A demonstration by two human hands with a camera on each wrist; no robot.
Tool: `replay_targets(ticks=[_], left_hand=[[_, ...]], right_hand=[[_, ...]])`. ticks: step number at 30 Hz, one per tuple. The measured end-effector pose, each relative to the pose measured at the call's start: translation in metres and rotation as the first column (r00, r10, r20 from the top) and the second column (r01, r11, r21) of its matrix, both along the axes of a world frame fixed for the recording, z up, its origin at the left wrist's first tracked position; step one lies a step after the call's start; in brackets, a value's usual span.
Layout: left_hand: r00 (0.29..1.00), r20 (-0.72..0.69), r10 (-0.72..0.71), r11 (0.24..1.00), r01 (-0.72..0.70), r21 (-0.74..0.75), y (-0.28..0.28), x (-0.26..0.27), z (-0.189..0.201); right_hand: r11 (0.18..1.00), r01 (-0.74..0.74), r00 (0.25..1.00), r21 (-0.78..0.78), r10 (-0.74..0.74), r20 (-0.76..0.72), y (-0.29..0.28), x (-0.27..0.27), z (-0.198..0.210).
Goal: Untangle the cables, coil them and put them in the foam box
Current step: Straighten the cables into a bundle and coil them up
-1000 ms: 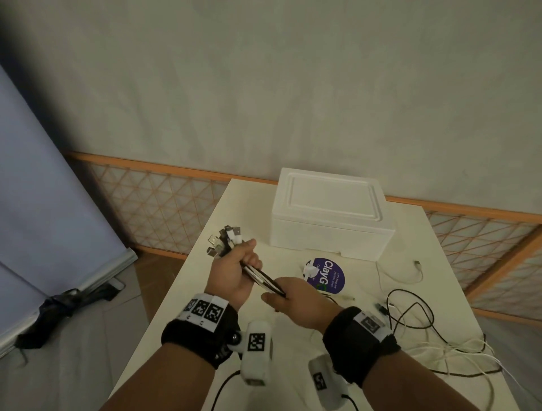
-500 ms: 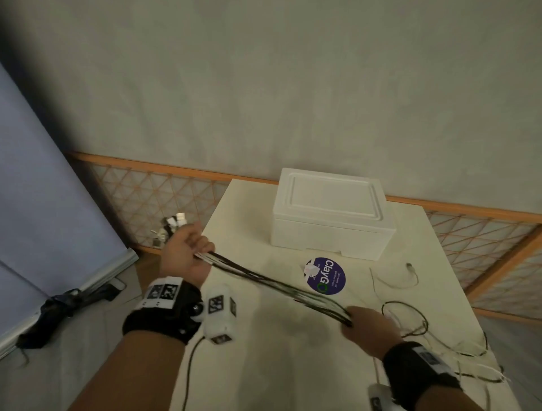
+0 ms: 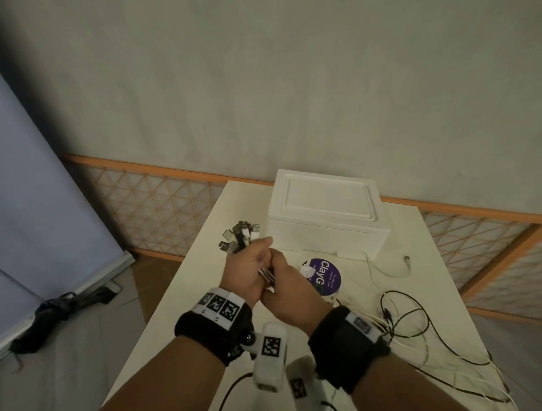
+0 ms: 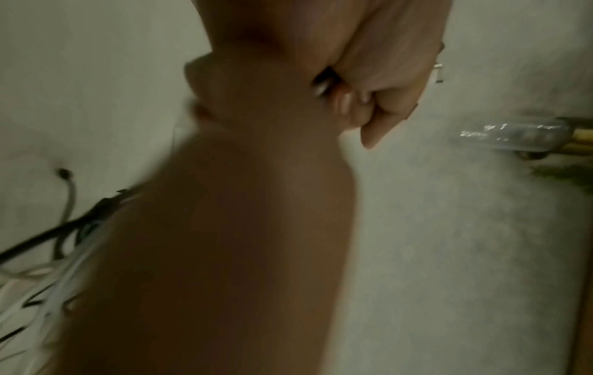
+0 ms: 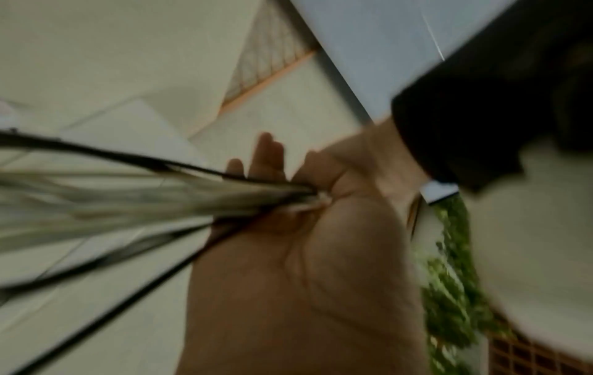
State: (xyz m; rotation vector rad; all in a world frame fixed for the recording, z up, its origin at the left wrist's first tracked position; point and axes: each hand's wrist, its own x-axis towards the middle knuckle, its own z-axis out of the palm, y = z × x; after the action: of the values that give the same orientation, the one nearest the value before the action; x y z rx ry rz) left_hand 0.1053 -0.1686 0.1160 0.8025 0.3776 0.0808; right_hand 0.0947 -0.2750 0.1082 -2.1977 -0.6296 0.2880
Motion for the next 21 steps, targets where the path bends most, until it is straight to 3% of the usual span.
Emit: replay_targets(ticks=[1, 4, 7, 10, 12, 13, 14, 16, 17, 18, 20, 21], left_hand=[[1.0, 0.014, 0.024, 0.999, -0.024, -0.035, 0.004, 0.001, 0.001], [0.995, 0.006, 0.102, 0.987, -0.1, -0.126, 0.026, 0.002, -0.002], [0.985, -0.124, 0.121, 0.99, -0.129, -0.062, 0.041, 0.001, -0.015], [0.953, -0.281, 0.116, 0.993, -0.107, 0.048, 0.059, 0.0, -0.029], [0.938, -0.314, 0.144, 0.968, -0.068, 0.241, 0.068, -0.004, -0.026], [0.944, -0.279, 0.174, 0.92, -0.055, 0.389, 0.069, -0.008, -0.019], [0.968, -0.186, 0.17, 0.828, -0.038, 0.56, 0.066, -0.014, -0.009], [0.998, 0.007, -0.061, 0.485, 0.024, 0.874, 0.054, -0.025, 0.007], [0.963, 0.02, -0.267, 0.306, 0.065, 0.95, 0.047, -0.029, 0.01], [0.882, -0.024, -0.471, 0.157, 0.11, 0.981, 0.041, -0.031, 0.01], [0.708, -0.18, -0.682, -0.012, 0.236, 0.972, 0.033, -0.031, 0.002], [0.675, -0.24, -0.698, -0.064, 0.275, 0.959, 0.031, -0.029, -0.004]], right_hand=[[0.999, 0.037, 0.998, -0.021, -0.036, 0.045, 0.004, -0.002, -0.005], [0.955, 0.042, 0.991, -0.293, -0.003, 0.133, -0.001, 0.0, -0.02], [0.92, -0.001, 0.979, -0.392, 0.08, 0.187, -0.006, 0.002, -0.021], [0.872, -0.058, 0.979, -0.487, 0.146, 0.144, -0.01, 0.01, -0.017], [0.818, -0.084, 0.983, -0.569, 0.16, 0.085, -0.017, 0.018, -0.01], [0.797, -0.096, 0.986, -0.596, 0.157, 0.051, -0.02, 0.02, -0.005], [0.779, -0.11, 0.985, -0.618, 0.167, 0.035, -0.022, 0.021, -0.002], [0.721, -0.119, 0.971, -0.683, 0.229, 0.073, -0.022, 0.022, 0.004], [0.703, -0.126, 0.963, -0.7, 0.255, 0.083, -0.021, 0.021, 0.007], [0.679, -0.143, 0.952, -0.72, 0.293, 0.087, -0.019, 0.019, 0.009], [0.633, -0.219, 0.924, -0.743, 0.38, 0.051, -0.015, 0.015, 0.015], [0.62, -0.25, 0.914, -0.744, 0.405, 0.031, -0.014, 0.014, 0.02]])
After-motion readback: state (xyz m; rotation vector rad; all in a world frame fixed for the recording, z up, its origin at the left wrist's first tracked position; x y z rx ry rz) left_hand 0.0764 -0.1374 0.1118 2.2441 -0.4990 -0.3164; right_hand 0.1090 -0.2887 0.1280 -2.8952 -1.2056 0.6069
